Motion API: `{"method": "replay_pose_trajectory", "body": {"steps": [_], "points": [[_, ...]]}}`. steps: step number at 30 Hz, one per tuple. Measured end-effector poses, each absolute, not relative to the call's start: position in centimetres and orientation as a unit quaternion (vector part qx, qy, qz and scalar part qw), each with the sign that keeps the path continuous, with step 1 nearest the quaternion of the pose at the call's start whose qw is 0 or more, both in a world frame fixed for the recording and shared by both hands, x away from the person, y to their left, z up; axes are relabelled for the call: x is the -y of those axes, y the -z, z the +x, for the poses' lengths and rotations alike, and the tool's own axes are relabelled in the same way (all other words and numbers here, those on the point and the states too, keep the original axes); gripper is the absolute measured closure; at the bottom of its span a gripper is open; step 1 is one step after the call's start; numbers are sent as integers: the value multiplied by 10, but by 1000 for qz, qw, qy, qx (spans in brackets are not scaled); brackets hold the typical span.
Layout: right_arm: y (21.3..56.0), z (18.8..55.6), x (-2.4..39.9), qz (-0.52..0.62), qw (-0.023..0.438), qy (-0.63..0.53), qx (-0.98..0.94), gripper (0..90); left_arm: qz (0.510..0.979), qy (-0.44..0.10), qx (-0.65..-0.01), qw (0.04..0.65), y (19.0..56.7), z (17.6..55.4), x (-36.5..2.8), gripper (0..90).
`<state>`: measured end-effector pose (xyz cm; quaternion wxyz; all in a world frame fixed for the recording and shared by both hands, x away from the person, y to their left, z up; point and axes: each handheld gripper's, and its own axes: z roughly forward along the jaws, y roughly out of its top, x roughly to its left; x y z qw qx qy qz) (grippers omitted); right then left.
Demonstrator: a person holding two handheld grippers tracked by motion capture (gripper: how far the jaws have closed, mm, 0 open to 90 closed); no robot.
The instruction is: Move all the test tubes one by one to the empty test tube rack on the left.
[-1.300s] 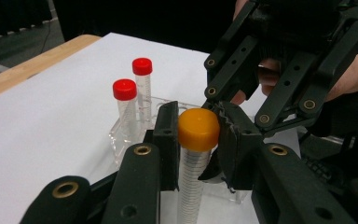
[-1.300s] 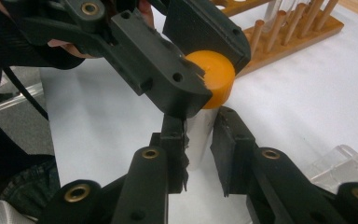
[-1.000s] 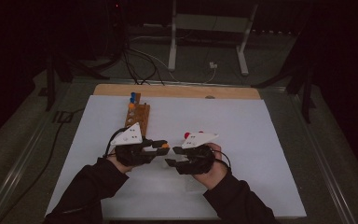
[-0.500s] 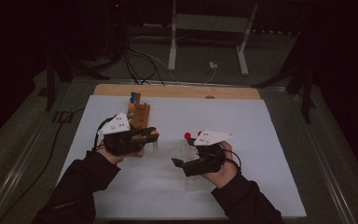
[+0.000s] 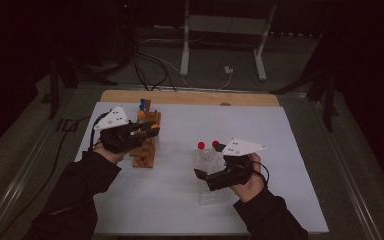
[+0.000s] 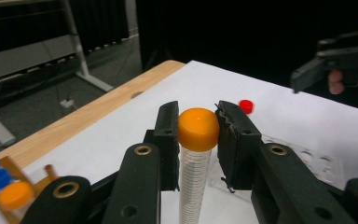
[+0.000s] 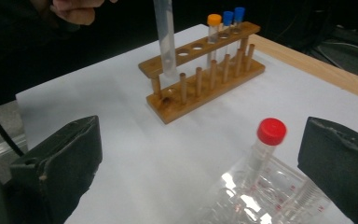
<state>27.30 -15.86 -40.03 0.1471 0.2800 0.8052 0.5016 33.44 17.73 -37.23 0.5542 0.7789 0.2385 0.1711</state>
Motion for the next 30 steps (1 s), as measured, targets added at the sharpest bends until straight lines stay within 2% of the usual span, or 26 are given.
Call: {"method": "replay_pose_trajectory", "body": {"steps": [21, 30], "points": [[401, 271, 170, 282, 148, -509, -800, 0, 748, -241, -303, 540, 367, 372, -211, 720], [401, 271, 173, 285, 150, -510, -798, 0, 728, -250, -342, 539, 385, 392, -217, 720]]}}
